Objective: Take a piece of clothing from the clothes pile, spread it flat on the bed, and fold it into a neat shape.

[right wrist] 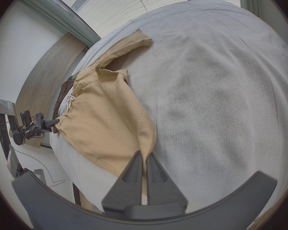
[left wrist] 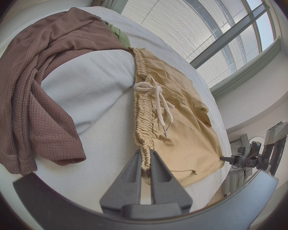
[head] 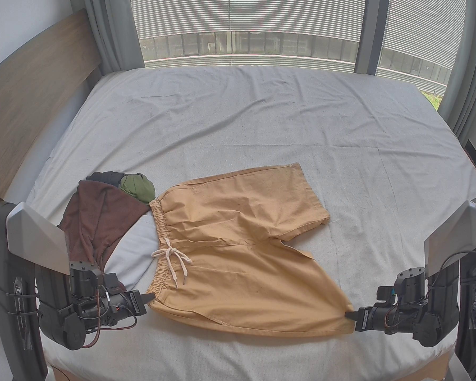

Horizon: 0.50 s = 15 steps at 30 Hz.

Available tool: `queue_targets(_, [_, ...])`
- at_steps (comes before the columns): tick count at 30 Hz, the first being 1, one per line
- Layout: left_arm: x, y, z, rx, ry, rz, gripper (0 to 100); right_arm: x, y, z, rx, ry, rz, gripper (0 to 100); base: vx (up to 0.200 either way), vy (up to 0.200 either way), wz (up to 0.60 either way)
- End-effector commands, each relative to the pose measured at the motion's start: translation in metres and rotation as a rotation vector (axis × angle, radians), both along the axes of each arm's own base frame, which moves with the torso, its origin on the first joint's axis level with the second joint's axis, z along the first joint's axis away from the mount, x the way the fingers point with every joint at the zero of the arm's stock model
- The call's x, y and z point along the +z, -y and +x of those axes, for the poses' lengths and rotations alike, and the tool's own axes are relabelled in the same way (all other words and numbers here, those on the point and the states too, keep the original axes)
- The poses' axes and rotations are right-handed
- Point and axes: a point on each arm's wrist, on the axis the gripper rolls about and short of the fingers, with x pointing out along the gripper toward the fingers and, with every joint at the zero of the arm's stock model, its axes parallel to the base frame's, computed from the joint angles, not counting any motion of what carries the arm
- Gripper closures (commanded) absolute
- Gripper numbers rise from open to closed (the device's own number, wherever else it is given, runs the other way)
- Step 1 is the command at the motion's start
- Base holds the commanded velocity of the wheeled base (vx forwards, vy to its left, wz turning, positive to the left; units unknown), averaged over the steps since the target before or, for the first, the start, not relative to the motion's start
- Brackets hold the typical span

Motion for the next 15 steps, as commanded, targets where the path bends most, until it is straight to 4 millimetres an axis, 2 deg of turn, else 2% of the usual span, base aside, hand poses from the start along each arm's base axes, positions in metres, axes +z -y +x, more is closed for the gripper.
queue_targets(1, [0.0015,-0.0006,-0.0008,-0.001,0.003,0.0,100,-0.0026,-0.0013,-0.0014,0.007,-0.013,-0.003,100,0.0,0.0,0.0])
queue_targets(5, [0.0016,-0.0006,-0.0004,0.001,0.005,0.002,100,-0.0026,-0.0022,-0.0008,0.01,-0.01,-0.002,100,0.0,0.0,0.0])
queue_targets(6, [0.0018,-0.0007,-0.0011,0.001,0.003,0.002,0,-0.0026,-0.0022,-0.0008,0.011,-0.01,-0.001,100,0.0,0.0,0.0])
queue_targets(7, [0.0017,-0.0008,-0.0018,0.001,0.0,0.003,0,-0.0026,-0.0026,-0.0005,0.012,-0.009,0.0,100,0.0,0.0,0.0])
queue_targets(8, [0.0016,-0.0009,-0.0022,0.001,-0.001,0.003,0,-0.0026,-0.0026,-0.0005,0.012,-0.009,0.0,0,0.0,0.0,0.0])
queue_targets(15, [0.0059,-0.0023,-0.0034,0.011,0.009,0.0,0,0.0054,-0.0025,0.006,0.004,0.04,0.019,0,0.0,0.0,0.0])
